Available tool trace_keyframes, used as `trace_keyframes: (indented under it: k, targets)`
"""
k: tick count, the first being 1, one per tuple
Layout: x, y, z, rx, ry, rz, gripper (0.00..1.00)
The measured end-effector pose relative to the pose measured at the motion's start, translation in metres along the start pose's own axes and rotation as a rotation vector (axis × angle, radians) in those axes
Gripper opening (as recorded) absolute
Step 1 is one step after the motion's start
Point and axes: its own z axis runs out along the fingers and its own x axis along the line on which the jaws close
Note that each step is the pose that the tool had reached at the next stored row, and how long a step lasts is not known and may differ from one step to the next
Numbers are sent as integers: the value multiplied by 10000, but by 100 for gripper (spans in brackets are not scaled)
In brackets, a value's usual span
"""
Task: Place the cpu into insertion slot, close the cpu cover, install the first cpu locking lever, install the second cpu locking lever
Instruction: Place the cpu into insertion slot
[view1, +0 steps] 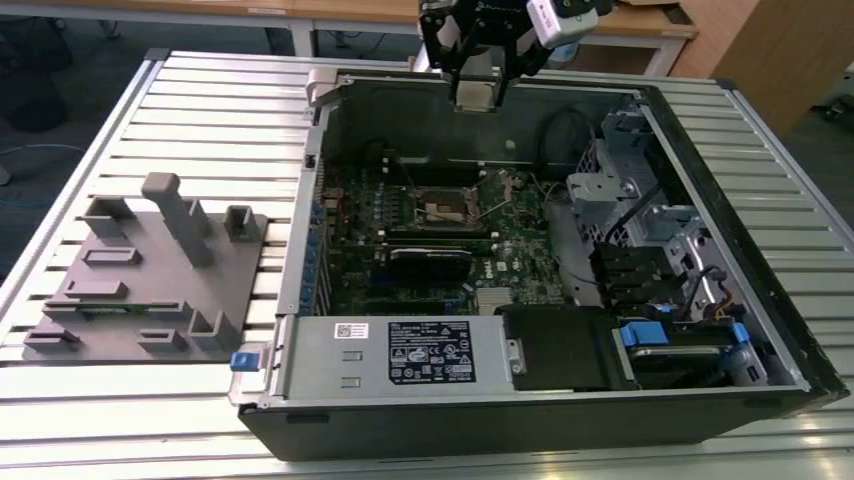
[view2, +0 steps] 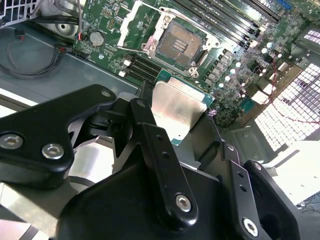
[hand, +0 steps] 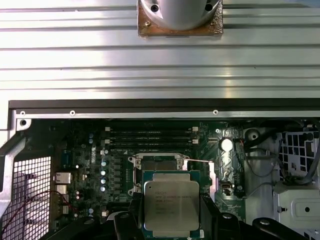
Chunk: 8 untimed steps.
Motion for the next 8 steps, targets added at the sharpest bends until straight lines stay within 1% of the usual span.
trace_keyframes:
  k: [8]
  targets:
    - [-1, -3, 29, 1, 0, 0, 54]
